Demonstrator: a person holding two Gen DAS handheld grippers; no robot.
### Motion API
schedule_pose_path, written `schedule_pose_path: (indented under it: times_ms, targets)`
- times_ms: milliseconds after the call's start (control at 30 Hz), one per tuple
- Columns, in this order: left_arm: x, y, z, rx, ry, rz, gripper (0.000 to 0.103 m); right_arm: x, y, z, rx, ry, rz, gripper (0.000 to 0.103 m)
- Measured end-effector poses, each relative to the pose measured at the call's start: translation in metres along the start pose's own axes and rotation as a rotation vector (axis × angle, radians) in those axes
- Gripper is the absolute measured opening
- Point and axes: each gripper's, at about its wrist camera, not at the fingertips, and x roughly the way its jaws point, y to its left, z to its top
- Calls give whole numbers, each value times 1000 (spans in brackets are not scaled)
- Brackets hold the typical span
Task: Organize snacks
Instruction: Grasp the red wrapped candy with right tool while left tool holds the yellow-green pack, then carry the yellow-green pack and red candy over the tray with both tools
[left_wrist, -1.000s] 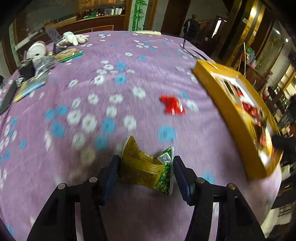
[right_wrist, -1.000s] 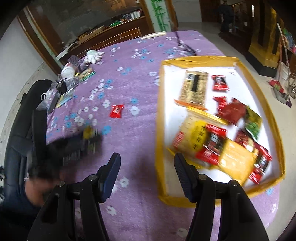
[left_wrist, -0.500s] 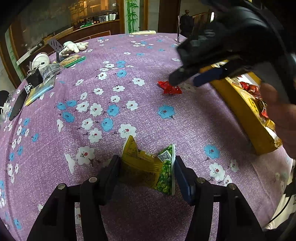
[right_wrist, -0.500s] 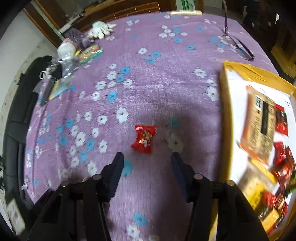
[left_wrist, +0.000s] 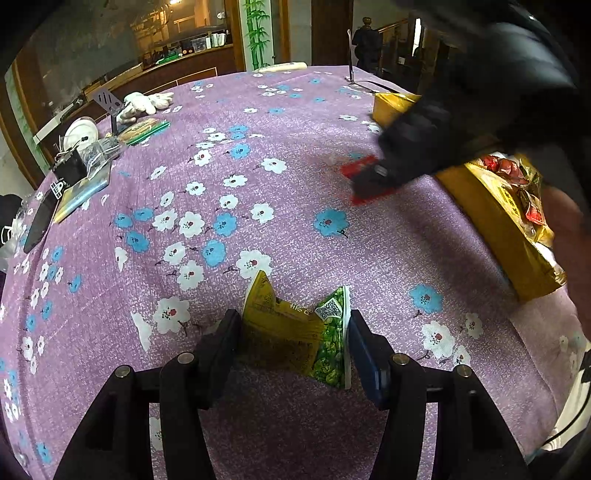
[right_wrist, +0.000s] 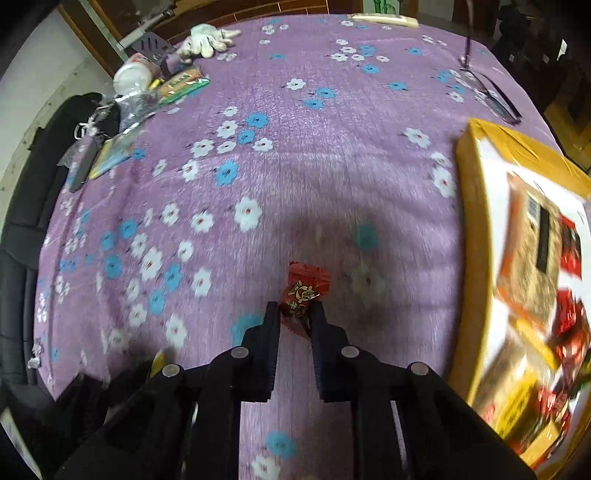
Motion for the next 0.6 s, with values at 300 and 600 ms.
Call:
schedule_pose_path:
  times_ms: [300,600]
  targets:
    - [0,-5,2,32,-10,21,61,-25,0,-62,7,-19,15,15]
    - [-1,-12,4,78,-18,45,61,-35,-8,-88,43,-32,18,15]
